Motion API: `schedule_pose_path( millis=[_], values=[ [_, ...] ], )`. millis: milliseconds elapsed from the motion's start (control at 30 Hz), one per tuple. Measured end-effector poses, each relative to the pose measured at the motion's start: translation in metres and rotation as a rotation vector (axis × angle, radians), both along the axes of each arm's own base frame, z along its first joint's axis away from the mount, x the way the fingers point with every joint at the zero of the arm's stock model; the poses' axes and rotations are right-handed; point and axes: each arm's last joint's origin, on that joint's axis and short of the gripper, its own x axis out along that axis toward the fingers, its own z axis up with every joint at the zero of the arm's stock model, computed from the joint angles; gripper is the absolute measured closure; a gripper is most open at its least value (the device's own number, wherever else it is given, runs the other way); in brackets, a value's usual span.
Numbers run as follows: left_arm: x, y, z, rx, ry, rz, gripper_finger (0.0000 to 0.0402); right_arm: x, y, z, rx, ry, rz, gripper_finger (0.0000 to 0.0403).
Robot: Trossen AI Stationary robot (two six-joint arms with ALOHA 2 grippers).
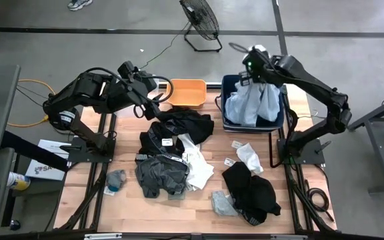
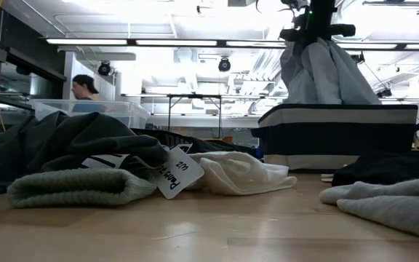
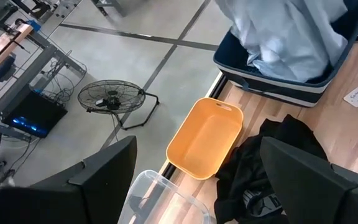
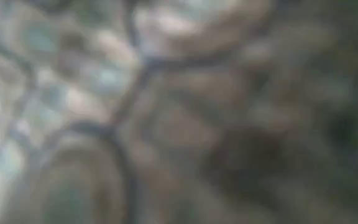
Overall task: Pick & Place Cloths
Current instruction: Put the white dress into the blue bin
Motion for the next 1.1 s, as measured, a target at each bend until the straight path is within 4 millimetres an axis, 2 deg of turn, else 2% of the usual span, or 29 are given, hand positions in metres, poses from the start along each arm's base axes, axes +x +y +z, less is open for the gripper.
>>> schedule_pose_path(
  millis=[200, 533, 700, 867, 967, 1100],
  values=[
    [0.000, 0.000, 0.000, -0.001, 0.000, 0.000, 0.0066, 0.004, 0.013, -0.030, 0.172, 0.031, 0.024, 0.0375],
    [0.000, 0.000, 0.000, -0.001, 0.000, 0.000, 0.0066, -0.001, 0.014, -0.099, 0.406, 0.027, -0.036, 0.0375],
    [0.000, 0.000, 0.000, -0.001, 0.000, -0.001, 0.0066, -0.011, 0.007, -0.130, 0.464, 0.015, -0.102, 0.0375],
    [0.000, 0.000, 0.000, -0.001, 0.000, 0.000, 0.0066, -0.020, -0.008, -0.152, 0.503, -0.097, -0.147, 0.0375],
    [0.000, 0.000, 0.000, -0.001, 0.000, 0.000, 0.0066, -0.020, -0.018, -0.165, 0.534, -0.151, -0.160, 0.0375],
    [0.000, 0.000, 0.000, -0.001, 0.000, 0.000, 0.0066, -0.009, -0.028, -0.186, 0.590, -0.177, -0.140, 0.0375]
  ],
)
